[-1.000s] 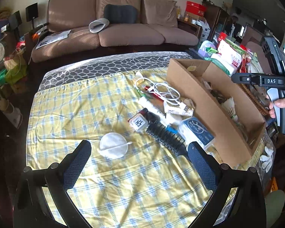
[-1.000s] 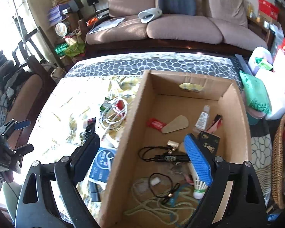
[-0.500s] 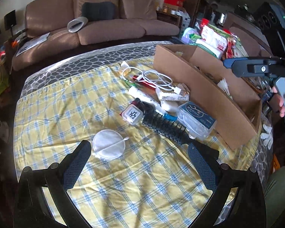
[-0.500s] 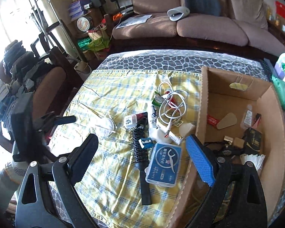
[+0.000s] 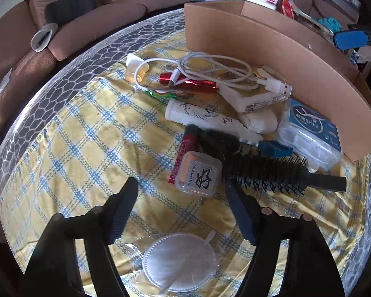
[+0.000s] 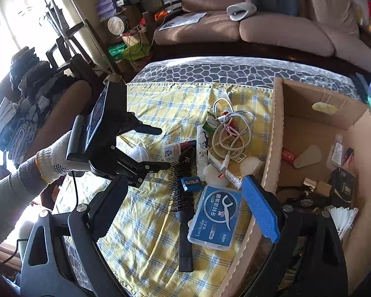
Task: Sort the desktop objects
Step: 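Grasp the small clear plastic case with the left gripper, then grasp the black round hairbrush with the right gripper while the left gripper holds the case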
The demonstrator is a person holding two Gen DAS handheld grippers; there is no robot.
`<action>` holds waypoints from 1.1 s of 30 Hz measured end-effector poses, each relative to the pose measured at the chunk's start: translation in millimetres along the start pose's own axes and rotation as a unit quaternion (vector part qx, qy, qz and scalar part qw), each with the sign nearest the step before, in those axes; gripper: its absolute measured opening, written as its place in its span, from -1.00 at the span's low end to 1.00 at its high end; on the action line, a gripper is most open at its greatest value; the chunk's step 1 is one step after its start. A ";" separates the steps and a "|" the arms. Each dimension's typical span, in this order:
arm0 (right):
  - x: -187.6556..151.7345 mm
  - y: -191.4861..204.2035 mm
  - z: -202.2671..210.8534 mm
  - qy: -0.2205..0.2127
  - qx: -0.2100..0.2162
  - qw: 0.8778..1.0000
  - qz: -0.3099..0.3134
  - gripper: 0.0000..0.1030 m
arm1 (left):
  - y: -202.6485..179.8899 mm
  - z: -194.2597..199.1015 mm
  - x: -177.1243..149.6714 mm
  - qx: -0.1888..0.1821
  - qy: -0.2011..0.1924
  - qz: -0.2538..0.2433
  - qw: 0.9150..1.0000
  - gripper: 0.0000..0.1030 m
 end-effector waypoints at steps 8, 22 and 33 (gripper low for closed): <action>4.1 0.8 -13.4 -0.004 0.009 1.000 -0.007 0.80 | -4.8 -8.1 10.1 0.000 0.000 -0.016 1.000 -0.03; 25.1 16.7 -23.3 -0.008 0.008 1.000 -0.008 0.73 | -20.9 86.0 -52.2 -0.030 -0.085 0.114 0.989 -0.33; 47.0 27.2 -126.6 0.083 -0.039 0.996 -0.019 0.09 | -34.0 119.2 -90.9 -0.023 -0.105 0.171 0.979 -0.33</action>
Point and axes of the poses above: each gripper's, at about its wrist camera, not at the fingertips, and z roughly against the way its jaws point, y to its left, x to its top, the point moved 1 cm from there along -z, roughly the way its jaws point, and after that the axes turned 1 degree about -z, right-handed, at the moved point
